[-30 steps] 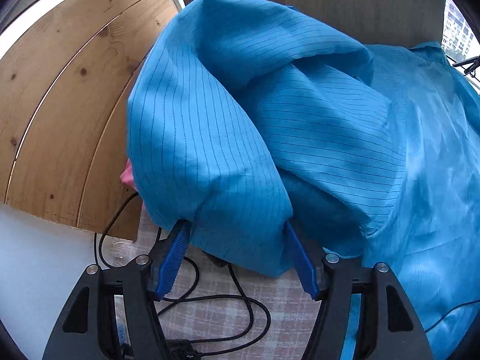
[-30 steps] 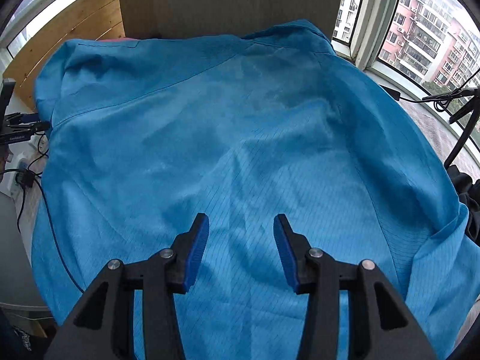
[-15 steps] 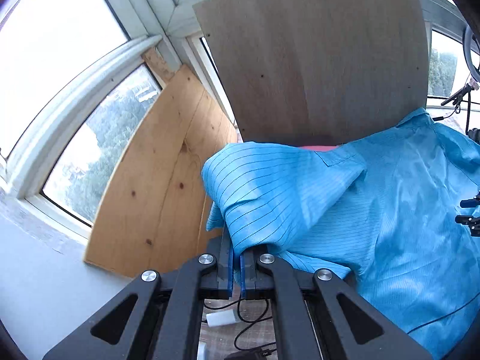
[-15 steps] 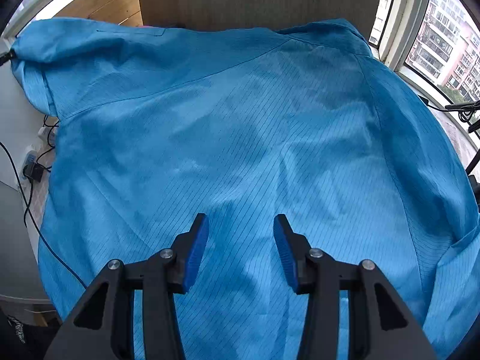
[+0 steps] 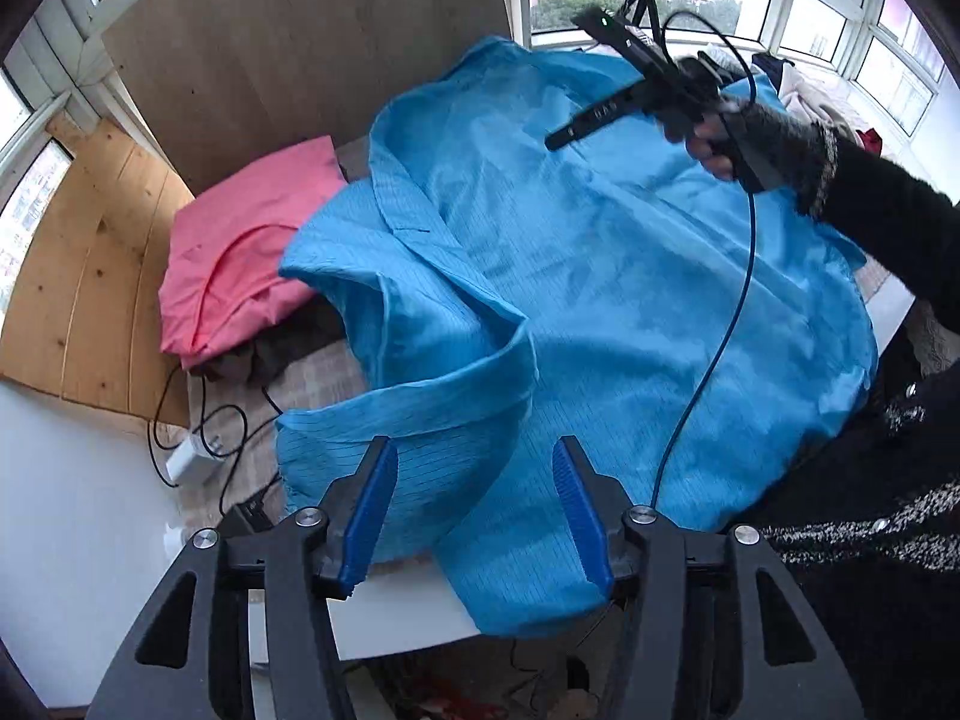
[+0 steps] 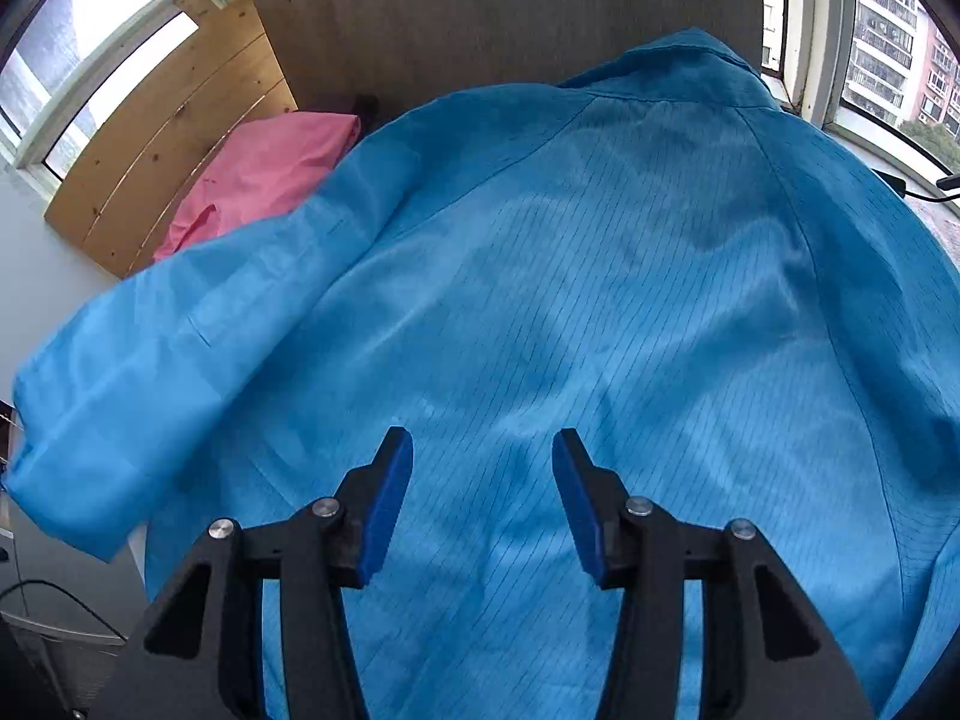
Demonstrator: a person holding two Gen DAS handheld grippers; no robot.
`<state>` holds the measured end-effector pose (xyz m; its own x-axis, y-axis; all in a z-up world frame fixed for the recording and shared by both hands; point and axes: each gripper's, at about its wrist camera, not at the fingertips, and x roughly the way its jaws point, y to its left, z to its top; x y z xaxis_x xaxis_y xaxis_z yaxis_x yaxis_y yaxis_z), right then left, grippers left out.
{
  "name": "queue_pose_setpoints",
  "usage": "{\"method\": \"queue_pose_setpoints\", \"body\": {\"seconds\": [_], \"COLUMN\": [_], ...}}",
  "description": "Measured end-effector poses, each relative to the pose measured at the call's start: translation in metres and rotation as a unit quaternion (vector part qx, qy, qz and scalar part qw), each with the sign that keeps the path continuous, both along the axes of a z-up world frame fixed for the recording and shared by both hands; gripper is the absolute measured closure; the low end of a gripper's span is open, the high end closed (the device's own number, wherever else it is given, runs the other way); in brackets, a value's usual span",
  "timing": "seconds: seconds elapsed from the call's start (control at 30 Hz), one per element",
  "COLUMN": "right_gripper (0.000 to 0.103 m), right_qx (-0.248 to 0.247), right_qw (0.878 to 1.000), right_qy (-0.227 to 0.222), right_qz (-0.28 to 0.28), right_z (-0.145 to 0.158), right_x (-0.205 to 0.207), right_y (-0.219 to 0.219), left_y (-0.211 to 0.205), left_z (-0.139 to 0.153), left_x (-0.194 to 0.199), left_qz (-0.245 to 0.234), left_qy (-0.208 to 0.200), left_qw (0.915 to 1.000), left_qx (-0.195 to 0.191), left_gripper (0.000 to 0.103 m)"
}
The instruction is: Fold clothes
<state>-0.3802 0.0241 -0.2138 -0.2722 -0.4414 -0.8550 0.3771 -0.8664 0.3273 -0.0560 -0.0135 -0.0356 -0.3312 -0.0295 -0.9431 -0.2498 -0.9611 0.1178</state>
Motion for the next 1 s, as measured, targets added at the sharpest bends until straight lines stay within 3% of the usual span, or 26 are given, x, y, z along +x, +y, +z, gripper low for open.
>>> {"method": "queue_pose_setpoints", "body": {"seconds": [0.07,0.13,0.27,0.43,0.53,0.6,0.7,0.73,0.77,0.83,0.87,0.9,0.93,1.0], "right_gripper": [0.054,0.053,0.042,0.042,0.042,0.042,0.043,0.047,0.066,0.093,0.094,0.095,0.097,0.098], "right_qx": [-0.015,-0.023,-0.026,0.028,0.078,0.129,0.115,0.105,0.095,0.072,0.06,0.051,0.042,0.014], "right_qw": [1.0,0.999,0.998,0.996,0.993,0.989,0.99,0.991,0.992,0.993,0.994,0.994,0.995,0.996], "right_qy": [-0.011,-0.021,-0.045,-0.084,-0.081,-0.066,-0.075,-0.074,-0.073,-0.08,-0.083,-0.083,-0.083,-0.084], "right_qz": [0.008,0.022,0.043,0.023,0.029,0.031,0.04,0.039,0.039,0.04,0.041,0.041,0.041,0.031], "right_z": [0.007,0.01,0.002,-0.031,-0.045,-0.05,-0.052,-0.051,-0.05,-0.048,-0.047,-0.044,-0.04,-0.032], "right_x": [-0.014,-0.027,-0.044,-0.046,-0.042,-0.038,-0.035,-0.034,-0.034,-0.033,-0.033,-0.032,-0.031,-0.032], "right_y": [-0.014,-0.037,-0.089,-0.137,-0.158,-0.164,-0.159,-0.156,-0.152,-0.146,-0.142,-0.138,-0.135,-0.123], "left_y": [0.003,-0.008,-0.035,-0.091,-0.113,-0.126,-0.132,-0.132,-0.132,-0.13,-0.129,-0.128,-0.128,-0.134], "left_z": [-0.029,-0.046,-0.075,-0.089,-0.099,-0.116,-0.141,-0.148,-0.155,-0.162,-0.166,-0.165,-0.164,-0.16], "left_x": [0.029,0.052,0.088,0.073,0.041,0.017,-0.006,-0.011,-0.015,-0.016,-0.017,-0.015,-0.012,-0.008], "left_qz": [0.028,0.07,0.157,0.234,0.216,0.2,0.165,0.153,0.141,0.126,0.119,0.113,0.108,0.119], "left_qy": [-0.017,-0.025,-0.022,-0.002,0.019,-0.003,-0.032,-0.04,-0.048,-0.053,-0.056,-0.049,-0.041,-0.035], "left_qw": [0.9994,0.9972,0.9873,0.9716,0.9761,0.9797,0.9853,0.9869,0.9883,0.9904,0.9913,0.9923,0.9933,0.9923], "left_qx": [-0.011,0.001,0.014,0.037,0.002,-0.008,-0.032,-0.032,-0.032,-0.021,-0.015,-0.012,-0.008,-0.011], "left_gripper": [0.051,0.051,0.051,0.051,0.045,0.044,0.044,0.044,0.044,0.044,0.044,0.051,0.072,0.093]}}
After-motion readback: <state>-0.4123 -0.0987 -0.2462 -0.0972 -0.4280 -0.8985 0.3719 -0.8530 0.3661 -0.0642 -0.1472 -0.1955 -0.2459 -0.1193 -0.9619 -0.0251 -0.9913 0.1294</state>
